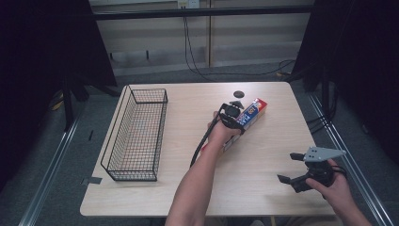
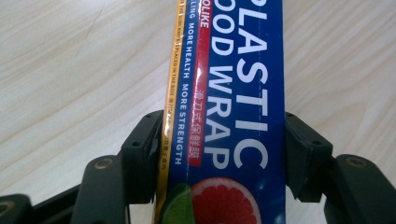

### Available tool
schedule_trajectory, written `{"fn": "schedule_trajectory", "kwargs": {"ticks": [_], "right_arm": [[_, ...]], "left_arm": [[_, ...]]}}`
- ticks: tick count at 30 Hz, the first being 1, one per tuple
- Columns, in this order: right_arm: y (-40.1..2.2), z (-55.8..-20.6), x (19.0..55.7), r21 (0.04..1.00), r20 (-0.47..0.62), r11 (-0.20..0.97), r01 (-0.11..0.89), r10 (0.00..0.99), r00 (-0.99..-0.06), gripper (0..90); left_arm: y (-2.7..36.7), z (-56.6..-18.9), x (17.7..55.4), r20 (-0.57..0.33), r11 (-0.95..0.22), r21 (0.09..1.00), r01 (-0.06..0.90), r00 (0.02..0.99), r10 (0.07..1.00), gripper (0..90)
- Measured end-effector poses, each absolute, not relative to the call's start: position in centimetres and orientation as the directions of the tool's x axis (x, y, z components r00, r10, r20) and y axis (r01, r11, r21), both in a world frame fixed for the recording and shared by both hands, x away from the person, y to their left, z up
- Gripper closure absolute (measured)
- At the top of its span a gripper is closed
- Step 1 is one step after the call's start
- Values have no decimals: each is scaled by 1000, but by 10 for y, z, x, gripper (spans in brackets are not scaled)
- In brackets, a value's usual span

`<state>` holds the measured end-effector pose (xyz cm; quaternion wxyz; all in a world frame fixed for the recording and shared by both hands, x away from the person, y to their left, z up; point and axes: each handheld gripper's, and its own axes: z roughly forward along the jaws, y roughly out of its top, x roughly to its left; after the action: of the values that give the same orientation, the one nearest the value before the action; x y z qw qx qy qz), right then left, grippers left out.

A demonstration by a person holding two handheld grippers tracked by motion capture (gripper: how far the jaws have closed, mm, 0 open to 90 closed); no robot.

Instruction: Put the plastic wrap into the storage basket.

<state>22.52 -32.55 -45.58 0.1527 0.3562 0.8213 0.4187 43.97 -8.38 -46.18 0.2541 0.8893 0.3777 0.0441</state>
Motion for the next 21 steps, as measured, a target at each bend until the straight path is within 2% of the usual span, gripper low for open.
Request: {"fn": "schedule_trajectory", "kwargs": {"ticks": [15, 21], "right_arm": [[-321, -457, 224, 790, 45, 410, 456, 703, -710, 35], [-315, -457, 224, 790, 38, 417, 450, 699, -715, 36]], "left_arm": [[-24, -457, 409, -119, -601, 443, 665, 708, 696, 399], [-20, -458, 413, -143, -595, 430, 678, 703, 697, 357]]}}
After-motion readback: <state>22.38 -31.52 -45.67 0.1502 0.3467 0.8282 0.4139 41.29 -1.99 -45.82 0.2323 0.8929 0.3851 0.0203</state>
